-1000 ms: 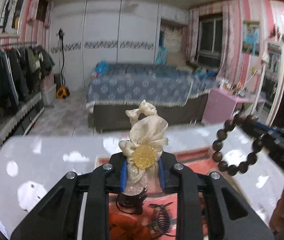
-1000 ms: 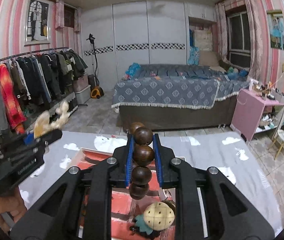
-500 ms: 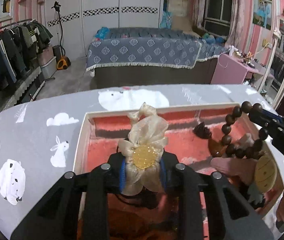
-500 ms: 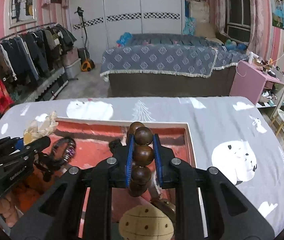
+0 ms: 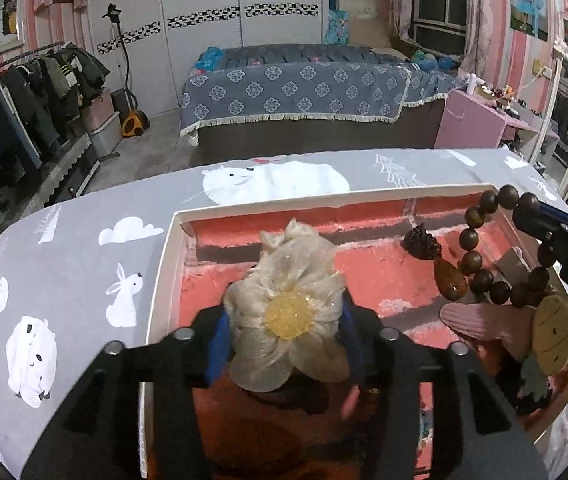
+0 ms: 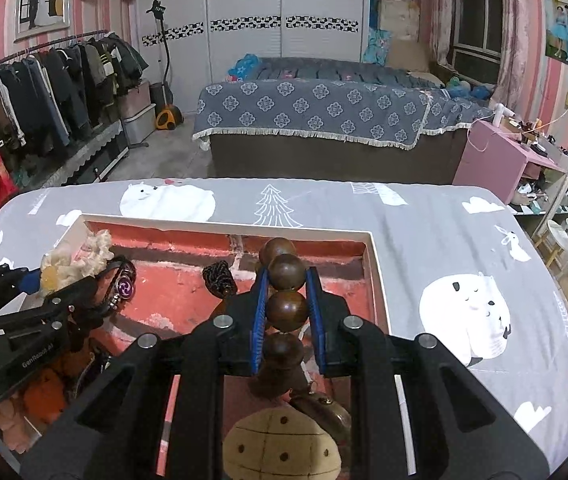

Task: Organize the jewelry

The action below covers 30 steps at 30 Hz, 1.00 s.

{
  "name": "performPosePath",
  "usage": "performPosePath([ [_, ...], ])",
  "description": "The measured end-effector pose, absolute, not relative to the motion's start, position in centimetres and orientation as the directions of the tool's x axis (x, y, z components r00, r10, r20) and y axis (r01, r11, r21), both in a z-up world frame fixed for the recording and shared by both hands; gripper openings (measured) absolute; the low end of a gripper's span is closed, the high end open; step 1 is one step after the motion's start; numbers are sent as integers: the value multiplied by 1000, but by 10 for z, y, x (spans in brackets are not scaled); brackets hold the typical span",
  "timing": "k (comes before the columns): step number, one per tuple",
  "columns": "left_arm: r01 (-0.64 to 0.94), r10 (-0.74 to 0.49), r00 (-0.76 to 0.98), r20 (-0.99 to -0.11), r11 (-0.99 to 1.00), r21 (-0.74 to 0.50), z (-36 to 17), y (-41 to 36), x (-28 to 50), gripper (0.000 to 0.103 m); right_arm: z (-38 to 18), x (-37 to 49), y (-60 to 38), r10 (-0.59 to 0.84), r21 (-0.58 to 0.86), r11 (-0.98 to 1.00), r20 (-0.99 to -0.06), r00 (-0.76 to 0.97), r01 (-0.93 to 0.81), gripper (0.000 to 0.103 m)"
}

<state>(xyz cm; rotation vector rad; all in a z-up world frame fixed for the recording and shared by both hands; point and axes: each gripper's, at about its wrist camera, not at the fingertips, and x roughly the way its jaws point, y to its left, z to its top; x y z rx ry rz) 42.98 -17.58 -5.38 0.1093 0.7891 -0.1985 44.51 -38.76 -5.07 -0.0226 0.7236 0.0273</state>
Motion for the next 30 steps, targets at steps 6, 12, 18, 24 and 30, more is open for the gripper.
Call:
performPosePath([
  [6, 213, -134, 686, -715, 977, 22, -52, -172, 434, 64, -40, 440, -394, 3, -10, 1000, -632, 775, -12, 45],
  [12, 203, -162, 697, -699, 979, -25, -40, -158, 431, 76, -12, 427, -399, 11, 9, 1000, -580, 814, -7, 57],
  [18, 203, -108, 754, -647, 976, 74, -10, -152, 399, 84, 24, 393, -402, 72, 48, 997, -526, 848, -55, 66],
  [24, 236, -140, 803, -579, 967, 93, 18, -134, 335, 88, 62, 312, -401, 106, 41, 994, -432, 895, -98, 80],
  [30, 217, -189, 855, -483, 976, 2, 20, -97, 230, 97, 53, 213, -392, 132, 16, 991, -356, 925, -135, 85],
])
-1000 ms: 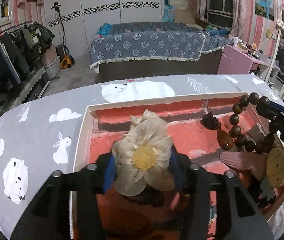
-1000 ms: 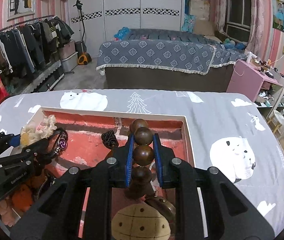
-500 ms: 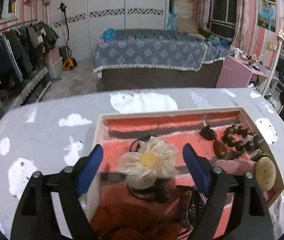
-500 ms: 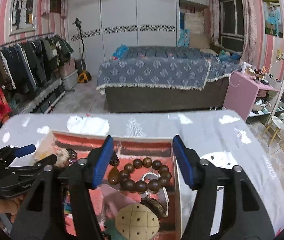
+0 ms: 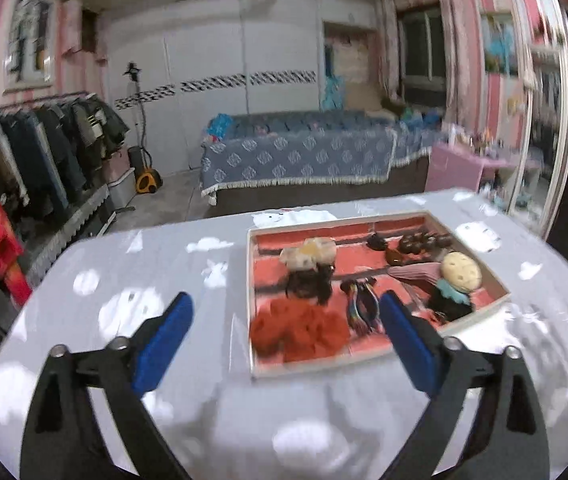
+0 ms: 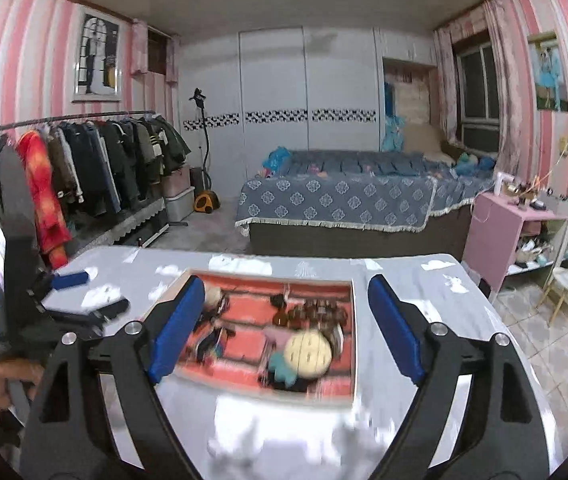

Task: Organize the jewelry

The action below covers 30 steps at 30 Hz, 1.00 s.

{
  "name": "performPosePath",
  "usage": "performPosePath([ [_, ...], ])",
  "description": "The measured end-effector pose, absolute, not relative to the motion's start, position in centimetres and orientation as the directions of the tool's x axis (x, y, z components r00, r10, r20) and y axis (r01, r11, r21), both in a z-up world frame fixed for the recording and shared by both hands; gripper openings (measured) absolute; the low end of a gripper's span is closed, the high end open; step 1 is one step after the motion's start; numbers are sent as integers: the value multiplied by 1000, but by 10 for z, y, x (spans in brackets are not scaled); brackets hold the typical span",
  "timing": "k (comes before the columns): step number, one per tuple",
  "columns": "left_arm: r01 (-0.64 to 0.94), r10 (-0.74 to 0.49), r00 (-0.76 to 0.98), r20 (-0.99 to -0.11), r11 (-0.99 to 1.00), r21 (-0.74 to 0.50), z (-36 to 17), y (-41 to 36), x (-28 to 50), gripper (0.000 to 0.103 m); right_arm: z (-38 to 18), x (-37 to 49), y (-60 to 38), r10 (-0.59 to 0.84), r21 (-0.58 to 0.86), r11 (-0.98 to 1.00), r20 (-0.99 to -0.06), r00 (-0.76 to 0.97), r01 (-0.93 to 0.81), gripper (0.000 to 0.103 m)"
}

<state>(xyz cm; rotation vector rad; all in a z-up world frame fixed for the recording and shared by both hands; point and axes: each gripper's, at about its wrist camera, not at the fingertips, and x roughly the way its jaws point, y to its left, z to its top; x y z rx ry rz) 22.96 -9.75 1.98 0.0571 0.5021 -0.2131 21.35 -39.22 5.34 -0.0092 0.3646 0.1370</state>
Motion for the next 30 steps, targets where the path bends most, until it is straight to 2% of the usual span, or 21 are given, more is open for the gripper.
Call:
performPosePath([
  [4, 141, -146, 916, -373, 989, -40, 22, -75, 170, 98, 17, 162, -393, 106, 16, 994, -366, 925, -108, 90],
  [7, 156, -155, 939, -308, 988, -21, 16, -66, 131, 99, -18, 134, -394, 67, 2, 997, -398, 915, -72, 90],
  [9, 158, -150, 947, -284, 987, 5, 9, -65, 112, 99, -35, 120, -402, 63, 45, 998, -414, 908, -48, 91],
  [13, 106, -99, 949, -300, 994, 6, -11, -55, 99, 99, -53, 105, -402, 56, 55, 998, -441, 896, -35, 91],
  [16, 87, -93, 940, -327, 996, -36, -19, -48, 98, 99, -51, 99, -398, 59, 45, 998, -420, 905, -44, 92],
  [22, 108, -114, 958, -263, 993, -36, -18, -49, 80, 99, -50, 97, -389, 60, 19, 998, -407, 911, -57, 93],
  [30, 69, -82, 956, -282, 996, -54, -21, -45, 83, 99, -45, 97, -385, 44, 1, 999, -357, 933, -47, 94],
])
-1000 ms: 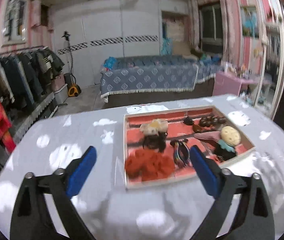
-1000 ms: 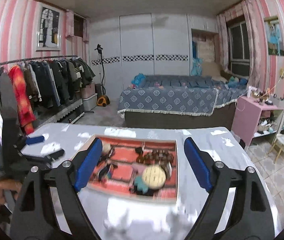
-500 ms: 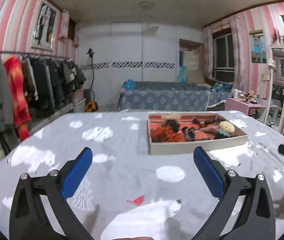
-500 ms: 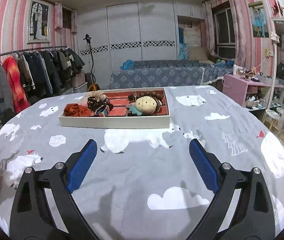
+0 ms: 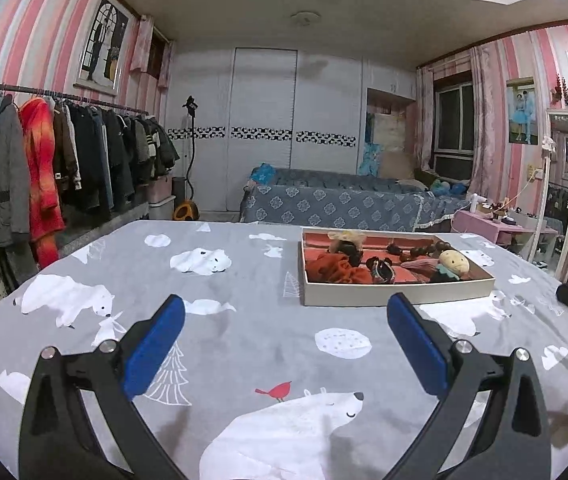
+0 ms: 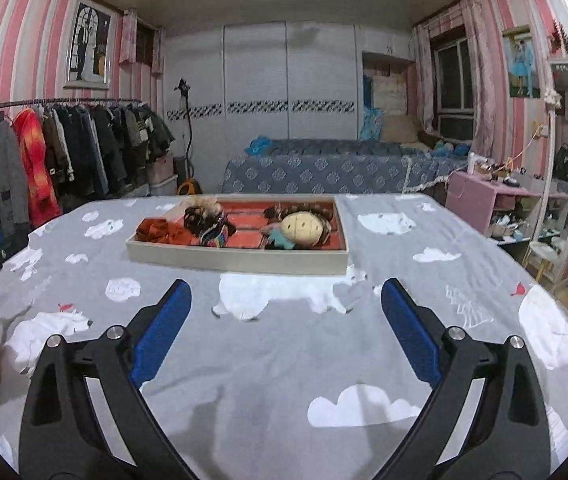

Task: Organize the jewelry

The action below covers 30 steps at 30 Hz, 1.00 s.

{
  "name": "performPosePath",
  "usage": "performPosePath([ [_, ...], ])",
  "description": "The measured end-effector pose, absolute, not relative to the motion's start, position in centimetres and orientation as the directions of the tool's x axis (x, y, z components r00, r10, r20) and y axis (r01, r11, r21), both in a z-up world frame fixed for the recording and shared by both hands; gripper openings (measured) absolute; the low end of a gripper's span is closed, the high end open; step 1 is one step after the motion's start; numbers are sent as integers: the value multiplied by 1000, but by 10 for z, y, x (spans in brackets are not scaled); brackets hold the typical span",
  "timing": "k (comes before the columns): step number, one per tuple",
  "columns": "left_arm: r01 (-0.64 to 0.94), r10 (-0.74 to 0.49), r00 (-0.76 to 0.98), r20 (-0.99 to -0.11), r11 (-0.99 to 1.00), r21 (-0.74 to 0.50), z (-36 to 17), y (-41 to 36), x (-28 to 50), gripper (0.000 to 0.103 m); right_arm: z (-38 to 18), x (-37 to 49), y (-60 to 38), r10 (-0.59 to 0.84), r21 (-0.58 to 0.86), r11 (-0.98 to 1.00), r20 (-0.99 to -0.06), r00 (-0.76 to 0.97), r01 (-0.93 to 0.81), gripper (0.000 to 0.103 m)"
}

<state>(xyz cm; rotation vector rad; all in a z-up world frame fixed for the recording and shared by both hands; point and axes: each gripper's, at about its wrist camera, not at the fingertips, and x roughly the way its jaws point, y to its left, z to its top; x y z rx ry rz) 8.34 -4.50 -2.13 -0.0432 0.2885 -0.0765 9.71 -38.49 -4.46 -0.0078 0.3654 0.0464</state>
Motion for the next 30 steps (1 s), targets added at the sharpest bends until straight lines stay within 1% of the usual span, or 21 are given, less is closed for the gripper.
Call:
performPosePath([
  [3, 60, -64, 960, -274, 998, -24, -21, -50, 81, 99, -41, 93, -385, 17, -24, 999, -310, 951, -26, 94],
  [5, 64, -63, 966, -251, 998, -2, -20, -55, 76, 99, -40, 91, -384, 7, -42, 999, -291, 957, -20, 94],
  [9, 55, -47, 974, -223, 998, 31, -19, -61, 69, 99, -42, 85, -378, 16, -77, 996, -251, 968, -37, 94],
  [14, 55, -47, 966, -254, 998, 23, -20, -58, 77, 99, -44, 89, -376, 25, -84, 995, -267, 963, -49, 95],
  [20, 62, -57, 969, -240, 998, 12, -19, -56, 74, 99, -44, 89, -377, 16, -77, 996, -266, 964, -37, 96],
  [26, 61, -48, 973, -224, 997, 55, -18, -64, 71, 99, -44, 86, -377, 8, -73, 997, -252, 968, -27, 97],
  [30, 52, -40, 974, -223, 997, 49, -18, -62, 71, 99, -45, 86, -378, -3, -71, 997, -252, 968, -16, 97],
])
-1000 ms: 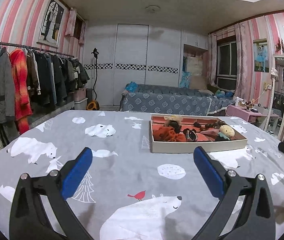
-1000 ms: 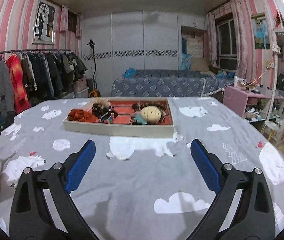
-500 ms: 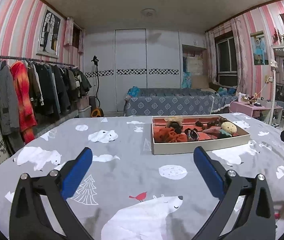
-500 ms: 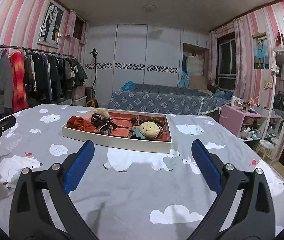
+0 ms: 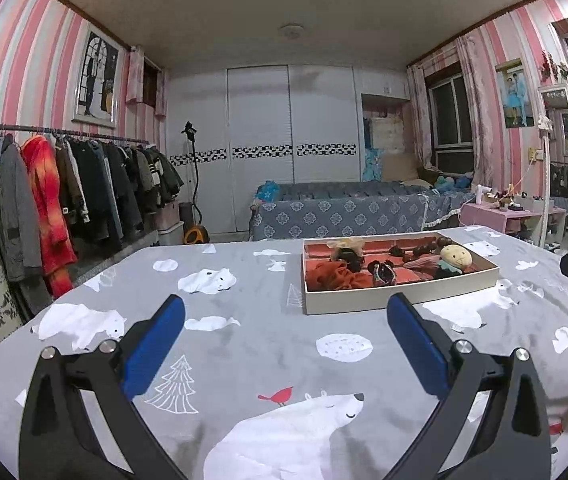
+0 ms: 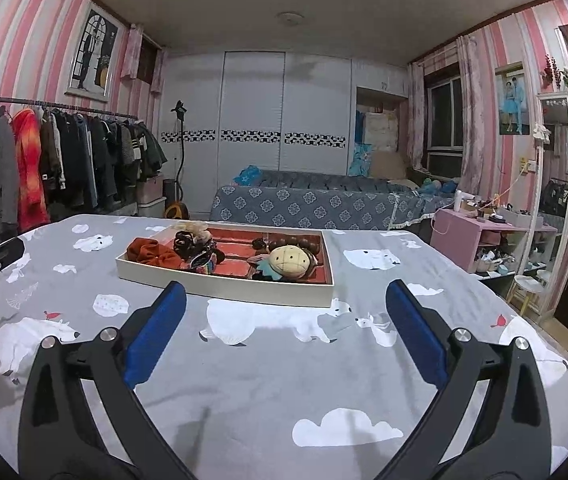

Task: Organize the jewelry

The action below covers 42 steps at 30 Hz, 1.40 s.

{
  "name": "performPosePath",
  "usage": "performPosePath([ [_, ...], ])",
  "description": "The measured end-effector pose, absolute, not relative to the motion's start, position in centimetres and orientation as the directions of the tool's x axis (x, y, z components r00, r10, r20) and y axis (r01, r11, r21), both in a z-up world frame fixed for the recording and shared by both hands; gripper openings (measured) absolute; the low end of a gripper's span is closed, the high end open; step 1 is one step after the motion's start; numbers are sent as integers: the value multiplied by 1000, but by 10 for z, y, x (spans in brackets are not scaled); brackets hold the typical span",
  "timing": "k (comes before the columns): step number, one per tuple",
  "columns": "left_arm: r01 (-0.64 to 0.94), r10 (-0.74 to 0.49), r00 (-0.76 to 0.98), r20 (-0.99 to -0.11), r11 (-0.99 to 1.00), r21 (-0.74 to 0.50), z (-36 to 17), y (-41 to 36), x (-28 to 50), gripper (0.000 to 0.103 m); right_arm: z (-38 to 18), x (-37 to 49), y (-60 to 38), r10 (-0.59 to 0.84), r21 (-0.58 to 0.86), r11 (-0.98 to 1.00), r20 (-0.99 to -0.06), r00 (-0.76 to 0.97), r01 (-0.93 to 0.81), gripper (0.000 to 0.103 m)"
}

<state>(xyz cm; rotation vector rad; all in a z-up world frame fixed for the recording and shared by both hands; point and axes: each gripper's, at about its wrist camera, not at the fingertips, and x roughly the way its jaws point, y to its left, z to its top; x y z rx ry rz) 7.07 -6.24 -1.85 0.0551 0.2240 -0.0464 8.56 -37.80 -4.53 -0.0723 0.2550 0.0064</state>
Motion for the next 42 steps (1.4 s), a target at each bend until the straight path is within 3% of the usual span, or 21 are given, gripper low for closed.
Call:
performPosePath([
  [42, 73, -57, 970, -235, 996, 60, -21, -66, 71, 99, -50, 92, -383, -6, -54, 998, -280, 960, -10, 98],
])
